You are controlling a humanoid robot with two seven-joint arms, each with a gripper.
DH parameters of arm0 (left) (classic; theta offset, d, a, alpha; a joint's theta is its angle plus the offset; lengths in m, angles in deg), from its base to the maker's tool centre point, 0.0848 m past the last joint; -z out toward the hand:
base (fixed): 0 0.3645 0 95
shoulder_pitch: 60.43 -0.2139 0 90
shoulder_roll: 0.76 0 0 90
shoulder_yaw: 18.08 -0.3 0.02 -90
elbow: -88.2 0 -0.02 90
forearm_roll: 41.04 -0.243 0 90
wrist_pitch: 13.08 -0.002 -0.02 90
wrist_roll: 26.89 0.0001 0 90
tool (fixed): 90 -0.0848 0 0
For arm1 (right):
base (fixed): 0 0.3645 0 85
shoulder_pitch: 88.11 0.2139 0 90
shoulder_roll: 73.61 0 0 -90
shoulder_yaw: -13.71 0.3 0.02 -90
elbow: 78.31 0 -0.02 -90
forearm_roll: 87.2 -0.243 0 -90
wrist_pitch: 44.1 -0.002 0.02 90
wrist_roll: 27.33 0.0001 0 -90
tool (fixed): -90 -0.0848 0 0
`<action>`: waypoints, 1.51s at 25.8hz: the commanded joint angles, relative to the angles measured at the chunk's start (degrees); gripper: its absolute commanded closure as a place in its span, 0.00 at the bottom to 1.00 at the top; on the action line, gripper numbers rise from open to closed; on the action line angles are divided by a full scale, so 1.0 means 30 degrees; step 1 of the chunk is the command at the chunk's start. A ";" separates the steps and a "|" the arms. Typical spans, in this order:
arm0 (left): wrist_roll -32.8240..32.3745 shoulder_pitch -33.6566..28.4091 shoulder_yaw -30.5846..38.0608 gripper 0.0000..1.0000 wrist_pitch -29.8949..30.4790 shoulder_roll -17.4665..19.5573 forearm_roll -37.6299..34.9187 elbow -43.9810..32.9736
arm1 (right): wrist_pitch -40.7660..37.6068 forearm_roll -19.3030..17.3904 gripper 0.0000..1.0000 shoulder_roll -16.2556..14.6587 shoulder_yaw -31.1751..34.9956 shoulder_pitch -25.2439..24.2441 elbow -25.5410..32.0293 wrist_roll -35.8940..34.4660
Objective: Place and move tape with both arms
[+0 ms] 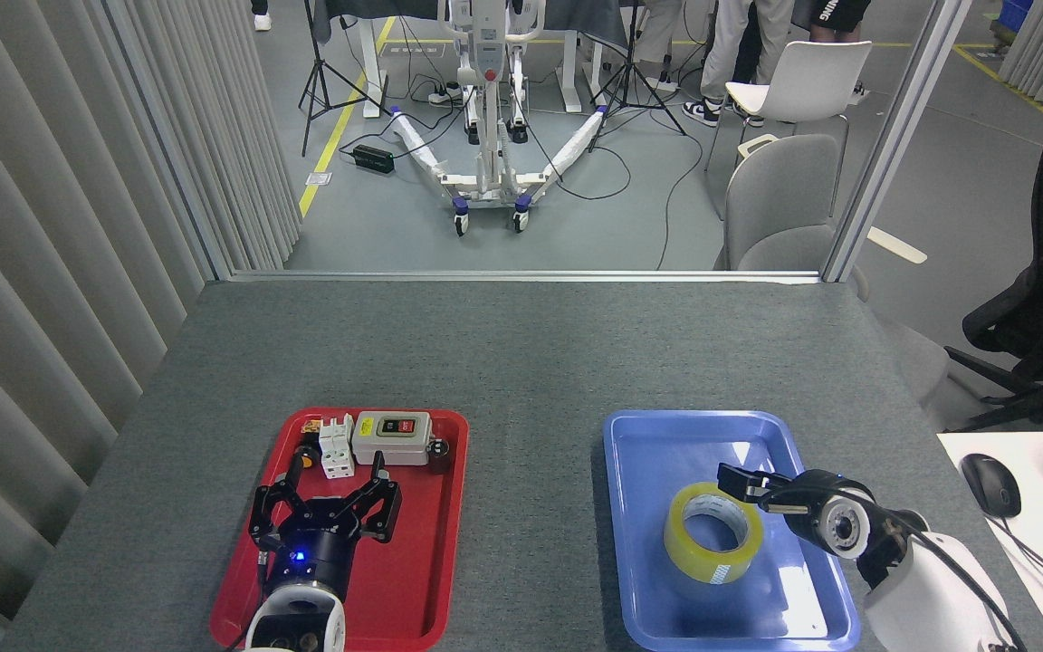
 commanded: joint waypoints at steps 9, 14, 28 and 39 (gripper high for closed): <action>0.0336 -0.0996 -0.0019 0.00 0.0666 0.0737 0.1126 -0.1585 | -0.3182 1.0762 0.10 0.3309 0.6424 -0.6530 0.4091 -1.4854; 0.0366 -0.0791 -0.0019 0.00 0.0695 0.0766 0.1126 -0.1614 | -0.1952 1.0528 0.08 0.2401 0.5282 -0.8873 0.6610 -1.4620; 0.0336 -0.0732 -0.0078 0.00 0.0461 0.0766 0.1096 -0.1526 | -0.1278 0.8946 0.01 0.1844 0.5106 -0.8698 0.6552 -1.3096; 0.0366 -0.0732 -0.0019 0.00 0.0432 0.0854 0.1096 -0.1468 | -0.1190 0.5576 0.00 0.1756 0.5106 -0.7526 0.6376 -1.3038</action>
